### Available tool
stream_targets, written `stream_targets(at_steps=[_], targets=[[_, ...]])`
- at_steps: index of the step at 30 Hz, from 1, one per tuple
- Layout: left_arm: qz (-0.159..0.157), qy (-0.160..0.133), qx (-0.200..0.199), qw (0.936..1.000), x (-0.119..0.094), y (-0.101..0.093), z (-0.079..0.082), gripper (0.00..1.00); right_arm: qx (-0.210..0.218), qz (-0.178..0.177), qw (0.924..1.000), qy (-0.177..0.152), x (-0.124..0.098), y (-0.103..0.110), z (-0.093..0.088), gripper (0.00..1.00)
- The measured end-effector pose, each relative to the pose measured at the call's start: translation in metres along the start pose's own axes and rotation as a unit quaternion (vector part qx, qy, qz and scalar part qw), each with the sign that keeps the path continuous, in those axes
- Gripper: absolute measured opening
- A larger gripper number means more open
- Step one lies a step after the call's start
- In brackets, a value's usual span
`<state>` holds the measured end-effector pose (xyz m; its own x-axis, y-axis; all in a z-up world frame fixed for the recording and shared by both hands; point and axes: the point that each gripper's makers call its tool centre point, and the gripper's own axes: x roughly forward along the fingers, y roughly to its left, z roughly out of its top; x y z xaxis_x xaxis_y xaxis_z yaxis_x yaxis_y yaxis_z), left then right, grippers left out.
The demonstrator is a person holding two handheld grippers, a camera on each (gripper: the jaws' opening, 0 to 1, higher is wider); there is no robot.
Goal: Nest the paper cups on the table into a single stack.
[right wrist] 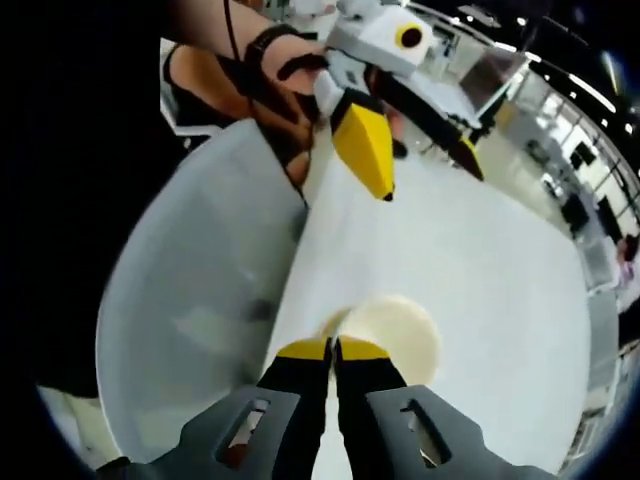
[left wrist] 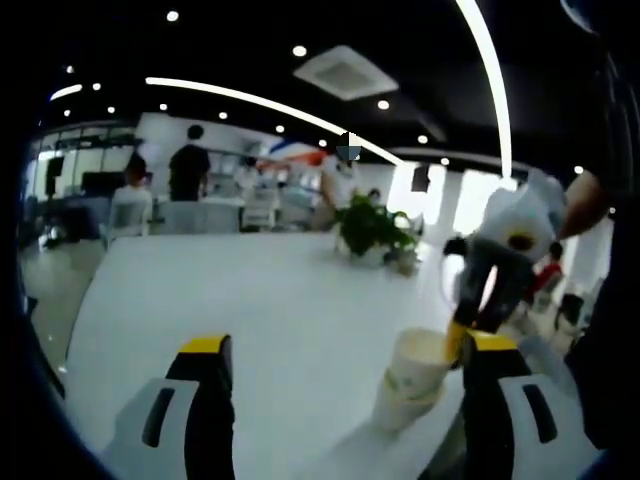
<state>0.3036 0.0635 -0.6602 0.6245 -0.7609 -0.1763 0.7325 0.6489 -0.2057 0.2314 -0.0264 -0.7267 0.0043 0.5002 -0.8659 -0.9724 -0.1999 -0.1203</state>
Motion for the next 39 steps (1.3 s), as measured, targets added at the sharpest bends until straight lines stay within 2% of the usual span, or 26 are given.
stream_targets(at_steps=[8,18,23,30,39], targets=[[0.001,0.003,-0.001,1.0000,-0.002,0.003,-0.003,0.93,0.006,0.010,0.9999,0.011,0.009,0.001,-0.008,0.00],[0.007,0.003,-0.001,1.0000,-0.003,0.005,-0.005,0.92,-0.010,0.017,0.9997,0.016,0.015,0.002,-0.010,0.00],[0.006,0.007,-0.007,0.9999,-0.003,0.005,-0.009,0.92,0.002,0.021,0.9997,0.011,0.016,0.004,-0.011,0.00],[0.009,0.007,-0.007,0.9999,-0.004,0.005,-0.009,0.92,0.011,0.022,0.9997,0.009,0.019,0.005,-0.013,0.08],[0.010,0.007,-0.009,0.9999,-0.005,0.006,-0.009,0.92,0.021,0.015,0.9997,-0.002,0.020,0.007,-0.013,0.12]])
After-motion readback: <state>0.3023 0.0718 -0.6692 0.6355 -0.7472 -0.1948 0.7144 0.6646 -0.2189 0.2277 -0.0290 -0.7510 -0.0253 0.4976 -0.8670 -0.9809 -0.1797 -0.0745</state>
